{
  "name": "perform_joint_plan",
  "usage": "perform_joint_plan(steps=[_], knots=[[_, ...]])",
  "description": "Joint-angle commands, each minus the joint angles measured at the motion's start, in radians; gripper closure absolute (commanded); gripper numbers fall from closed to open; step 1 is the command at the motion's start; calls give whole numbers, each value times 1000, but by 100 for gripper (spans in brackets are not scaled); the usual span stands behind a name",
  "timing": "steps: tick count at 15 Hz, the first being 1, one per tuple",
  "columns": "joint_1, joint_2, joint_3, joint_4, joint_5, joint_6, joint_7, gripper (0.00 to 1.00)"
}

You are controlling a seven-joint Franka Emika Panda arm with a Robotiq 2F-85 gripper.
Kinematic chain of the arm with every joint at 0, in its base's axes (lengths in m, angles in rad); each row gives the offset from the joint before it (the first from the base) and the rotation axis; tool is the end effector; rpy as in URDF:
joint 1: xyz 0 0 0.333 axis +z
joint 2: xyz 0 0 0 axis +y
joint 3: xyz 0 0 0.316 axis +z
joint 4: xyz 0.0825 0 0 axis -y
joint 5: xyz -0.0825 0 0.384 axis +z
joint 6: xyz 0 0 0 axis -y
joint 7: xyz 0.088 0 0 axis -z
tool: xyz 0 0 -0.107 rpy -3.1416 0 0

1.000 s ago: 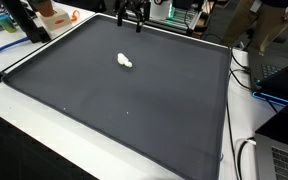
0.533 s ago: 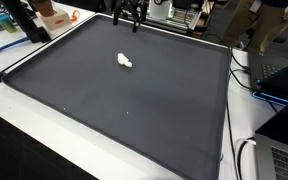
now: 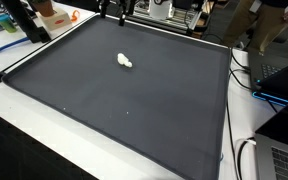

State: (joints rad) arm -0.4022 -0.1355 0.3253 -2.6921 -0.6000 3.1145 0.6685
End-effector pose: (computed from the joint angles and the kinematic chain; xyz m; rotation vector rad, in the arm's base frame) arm 0.4412 0.0127 0.3251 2.9569 -0.2079 0.8451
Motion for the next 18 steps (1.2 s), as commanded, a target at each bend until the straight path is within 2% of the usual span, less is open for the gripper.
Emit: perform_joint_plan(steps=[1,9,11,12,18], knots=[[-43,31,56,8,-59,13,71,0],[-60,95,114,28,-97,4,154,0],[-56,127,115,42,-99,0,165,0],[-39,84,102,20,-62,0,129,0],[-39,89,102,24,-61,0,130,0]])
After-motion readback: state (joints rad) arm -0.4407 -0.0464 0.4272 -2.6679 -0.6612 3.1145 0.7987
